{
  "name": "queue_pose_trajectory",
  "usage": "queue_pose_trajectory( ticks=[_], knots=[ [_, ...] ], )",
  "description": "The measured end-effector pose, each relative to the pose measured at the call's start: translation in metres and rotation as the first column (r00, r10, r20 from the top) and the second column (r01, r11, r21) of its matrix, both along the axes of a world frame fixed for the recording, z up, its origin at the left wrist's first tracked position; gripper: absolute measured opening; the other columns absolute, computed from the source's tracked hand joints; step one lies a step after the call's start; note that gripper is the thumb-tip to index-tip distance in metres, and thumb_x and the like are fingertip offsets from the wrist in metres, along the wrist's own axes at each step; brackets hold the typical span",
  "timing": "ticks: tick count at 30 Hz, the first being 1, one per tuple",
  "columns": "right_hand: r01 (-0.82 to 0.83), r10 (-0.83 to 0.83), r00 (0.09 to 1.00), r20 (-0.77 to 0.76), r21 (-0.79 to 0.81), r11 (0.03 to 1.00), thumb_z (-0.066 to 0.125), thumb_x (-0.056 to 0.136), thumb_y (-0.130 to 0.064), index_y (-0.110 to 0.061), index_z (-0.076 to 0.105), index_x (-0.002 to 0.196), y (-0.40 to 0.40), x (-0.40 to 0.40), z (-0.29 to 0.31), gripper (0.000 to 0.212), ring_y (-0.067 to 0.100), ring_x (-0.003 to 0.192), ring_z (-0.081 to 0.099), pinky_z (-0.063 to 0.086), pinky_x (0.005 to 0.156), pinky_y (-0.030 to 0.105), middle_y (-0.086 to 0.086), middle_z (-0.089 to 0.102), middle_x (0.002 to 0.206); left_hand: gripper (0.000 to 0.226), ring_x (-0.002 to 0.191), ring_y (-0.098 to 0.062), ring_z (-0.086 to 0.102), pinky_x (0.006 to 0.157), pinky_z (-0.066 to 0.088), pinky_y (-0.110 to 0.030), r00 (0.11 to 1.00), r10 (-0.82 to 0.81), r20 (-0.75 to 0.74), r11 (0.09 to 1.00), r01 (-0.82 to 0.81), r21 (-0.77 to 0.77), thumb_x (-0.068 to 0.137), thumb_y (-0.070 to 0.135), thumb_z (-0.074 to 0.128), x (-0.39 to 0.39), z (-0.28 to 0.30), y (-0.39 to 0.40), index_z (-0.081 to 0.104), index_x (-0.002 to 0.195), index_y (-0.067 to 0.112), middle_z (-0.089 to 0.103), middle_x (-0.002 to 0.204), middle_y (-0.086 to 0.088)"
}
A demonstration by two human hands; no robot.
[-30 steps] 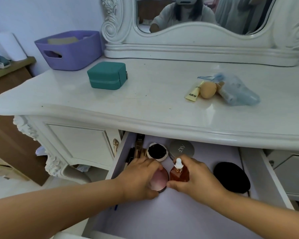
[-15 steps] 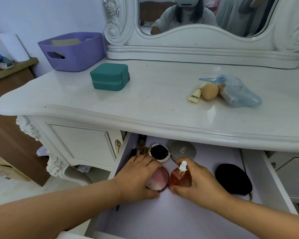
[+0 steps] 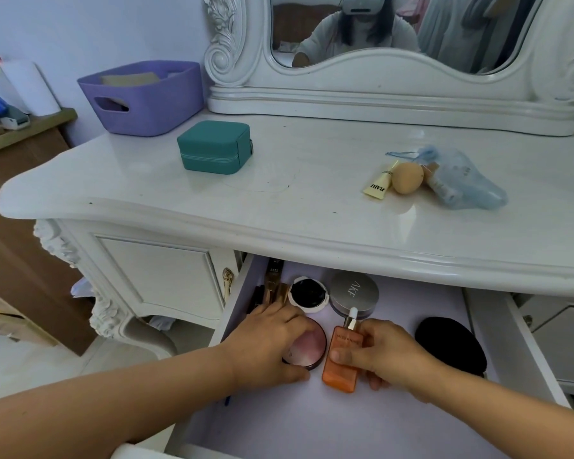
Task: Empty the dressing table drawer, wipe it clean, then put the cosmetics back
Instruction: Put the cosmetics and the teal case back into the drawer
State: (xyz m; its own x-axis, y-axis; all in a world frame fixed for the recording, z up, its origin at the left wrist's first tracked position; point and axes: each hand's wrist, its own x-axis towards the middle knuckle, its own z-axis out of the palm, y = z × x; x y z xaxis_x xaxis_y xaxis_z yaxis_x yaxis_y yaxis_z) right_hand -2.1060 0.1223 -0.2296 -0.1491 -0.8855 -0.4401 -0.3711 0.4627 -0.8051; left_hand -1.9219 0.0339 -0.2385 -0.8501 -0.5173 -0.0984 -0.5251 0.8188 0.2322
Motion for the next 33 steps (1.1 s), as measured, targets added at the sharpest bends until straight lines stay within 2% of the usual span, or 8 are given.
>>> queue_pose_trajectory(
  ticks=[5, 11, 16, 21, 25, 27, 29, 33],
  knots=[
    [0.082, -0.082, 0.997, 0.010, -0.006, 0.997, 0.081, 0.068, -0.024, -0.016, 0.053, 0.092, 0.000, 0.000, -0.005, 0.038, 0.015, 0.041, 0.055, 0.041, 0.039, 0.022, 0.003, 0.063, 0.065, 0.065, 0.127, -0.012, 0.031, 0.105, 0.025, -0.027, 1.000, -0.013, -0.013, 1.000, 0.013, 0.011, 0.078, 0.051, 0.062, 0.000, -0.002, 0.001, 0.040, 0.134, 0.028, 0.037, 0.139, 0.008],
    [0.022, -0.023, 0.999, -0.025, -0.044, 0.999, 0.077, 0.074, -0.020, -0.013, 0.059, 0.097, 0.002, -0.002, -0.005, 0.030, 0.007, 0.041, 0.053, 0.045, 0.044, 0.021, -0.002, 0.056, 0.059, 0.062, 0.127, -0.013, 0.032, 0.103, 0.026, -0.028, 0.999, -0.032, -0.025, 0.999, 0.032, 0.013, 0.078, 0.050, 0.062, 0.000, -0.002, 0.001, 0.042, 0.133, 0.029, 0.038, 0.139, 0.008],
    [-0.034, 0.031, 0.997, -0.070, -0.045, 0.998, 0.075, 0.076, -0.020, -0.016, 0.058, 0.091, 0.002, -0.002, -0.009, 0.023, 0.002, 0.041, 0.053, 0.046, 0.047, 0.020, -0.002, 0.054, 0.061, 0.062, 0.127, -0.012, 0.031, 0.102, 0.025, -0.028, 0.999, -0.044, 0.013, 0.999, 0.044, -0.012, 0.078, 0.052, 0.060, 0.001, -0.001, 0.003, 0.041, 0.134, 0.031, 0.037, 0.139, 0.008],
    [-0.051, 0.045, 0.996, -0.071, -0.081, 0.995, 0.071, 0.080, -0.017, -0.016, 0.060, 0.094, 0.001, 0.003, -0.011, 0.018, 0.002, 0.045, 0.057, 0.048, 0.047, 0.018, -0.001, 0.055, 0.065, 0.062, 0.117, -0.011, 0.036, 0.097, 0.029, -0.026, 0.999, -0.038, 0.013, 0.999, 0.038, -0.022, 0.074, 0.059, 0.061, 0.003, -0.001, 0.003, 0.045, 0.127, 0.031, 0.044, 0.128, 0.008],
    [-0.064, 0.058, 0.994, -0.095, -0.067, 0.996, 0.069, 0.081, -0.020, -0.016, 0.056, 0.105, 0.002, 0.007, -0.007, 0.027, 0.011, 0.054, 0.061, 0.050, 0.049, 0.021, 0.002, 0.059, 0.071, 0.064, 0.113, -0.011, 0.039, 0.093, 0.030, -0.025, 0.999, -0.035, -0.012, 0.998, 0.034, -0.047, 0.071, 0.064, 0.058, 0.004, -0.002, 0.004, 0.048, 0.124, 0.029, 0.047, 0.122, 0.007],
    [-0.079, 0.057, 0.982, -0.182, -0.115, 0.990, 0.070, 0.080, -0.024, -0.022, 0.054, 0.103, 0.003, 0.005, -0.002, 0.027, 0.012, 0.060, 0.060, 0.054, 0.059, 0.028, 0.000, 0.060, 0.072, 0.061, 0.108, -0.010, 0.043, 0.090, 0.032, -0.023, 0.995, -0.039, -0.096, 0.999, 0.036, -0.030, 0.069, 0.065, 0.055, 0.004, 0.000, 0.003, 0.052, 0.119, 0.030, 0.051, 0.116, 0.008],
    [-0.114, 0.060, 0.965, -0.255, -0.203, 0.973, 0.070, 0.080, -0.027, -0.030, 0.054, 0.095, 0.006, 0.003, 0.011, 0.022, 0.008, 0.061, 0.057, 0.053, 0.067, 0.029, -0.003, 0.059, 0.069, 0.051, 0.099, -0.005, 0.047, 0.085, 0.037, -0.021, 0.973, -0.047, -0.227, 0.999, 0.047, -0.007, 0.070, 0.061, 0.058, 0.004, 0.009, 0.003, 0.057, 0.111, 0.030, 0.056, 0.108, 0.010],
    [-0.155, 0.026, 0.957, -0.288, -0.435, 0.887, 0.071, 0.079, -0.026, -0.037, 0.057, 0.083, 0.011, -0.002, 0.057, 0.018, 0.003, 0.062, 0.056, 0.048, 0.062, 0.019, -0.004, 0.062, 0.068, 0.024, 0.087, 0.001, 0.056, 0.072, 0.047, -0.019, 0.871, -0.127, -0.475, 0.990, 0.086, -0.108, 0.080, 0.046, 0.062, -0.002, 0.047, 0.002, 0.062, 0.098, 0.029, 0.062, 0.094, 0.015]
  ],
)
